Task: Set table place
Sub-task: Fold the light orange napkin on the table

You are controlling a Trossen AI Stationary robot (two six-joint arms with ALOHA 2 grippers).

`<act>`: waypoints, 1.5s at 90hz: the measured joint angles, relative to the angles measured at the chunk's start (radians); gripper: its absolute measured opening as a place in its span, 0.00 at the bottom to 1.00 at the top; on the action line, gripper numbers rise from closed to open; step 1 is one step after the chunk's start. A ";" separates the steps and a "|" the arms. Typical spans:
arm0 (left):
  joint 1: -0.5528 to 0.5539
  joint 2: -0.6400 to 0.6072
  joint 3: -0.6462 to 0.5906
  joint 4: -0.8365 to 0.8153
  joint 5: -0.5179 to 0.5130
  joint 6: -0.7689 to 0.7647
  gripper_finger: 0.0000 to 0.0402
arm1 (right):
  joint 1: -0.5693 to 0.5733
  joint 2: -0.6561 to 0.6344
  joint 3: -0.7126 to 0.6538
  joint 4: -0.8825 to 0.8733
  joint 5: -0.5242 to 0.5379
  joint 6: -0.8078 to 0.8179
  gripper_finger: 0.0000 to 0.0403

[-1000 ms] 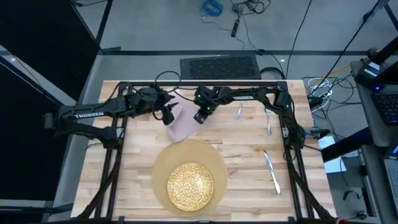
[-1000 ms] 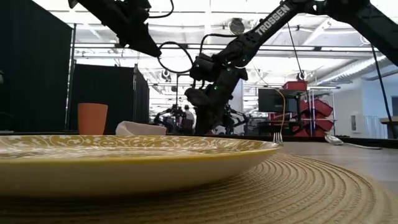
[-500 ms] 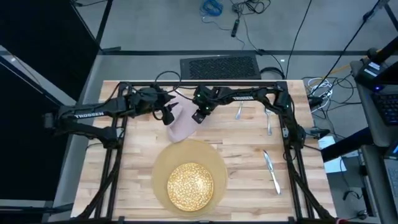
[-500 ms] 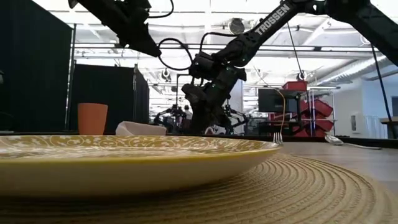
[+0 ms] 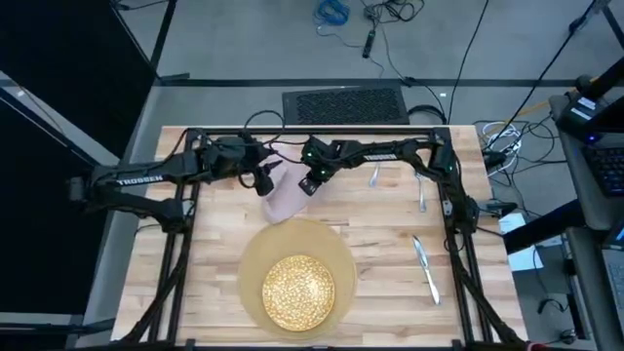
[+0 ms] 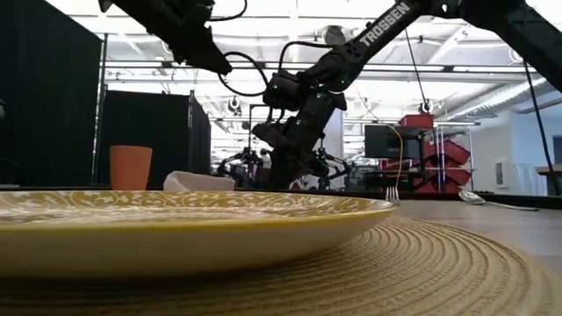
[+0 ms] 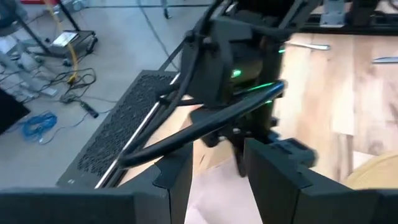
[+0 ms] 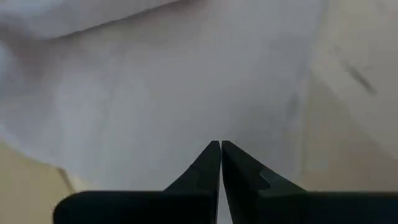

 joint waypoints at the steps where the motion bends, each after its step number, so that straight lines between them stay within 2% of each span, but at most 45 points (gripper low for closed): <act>1: 0.000 0.000 0.000 0.000 0.001 0.001 0.32 | 0.000 0.000 0.000 0.001 0.004 0.003 0.00; 39: 0.000 0.000 0.000 -0.001 0.002 0.024 0.32 | 0.026 0.002 0.016 -0.050 0.129 0.021 0.00; 66: 0.000 0.000 0.000 -0.002 0.005 0.024 0.32 | 0.036 0.041 0.023 -0.079 0.155 0.018 0.00; 97: -0.002 0.000 0.000 -0.013 0.011 0.034 0.32 | 0.037 -0.022 0.016 -0.474 0.226 0.043 0.00; 107: -0.002 0.000 0.000 -0.011 0.011 0.035 0.32 | 0.040 -0.025 0.013 -0.599 0.296 0.072 0.00; 121: -0.002 0.000 0.000 -0.012 0.011 0.036 0.32 | 0.041 -0.029 0.014 -0.594 0.323 0.069 0.00; 135: -0.002 0.000 0.000 -0.013 0.011 0.035 0.32 | 0.053 -0.065 0.080 -0.585 0.377 0.048 0.00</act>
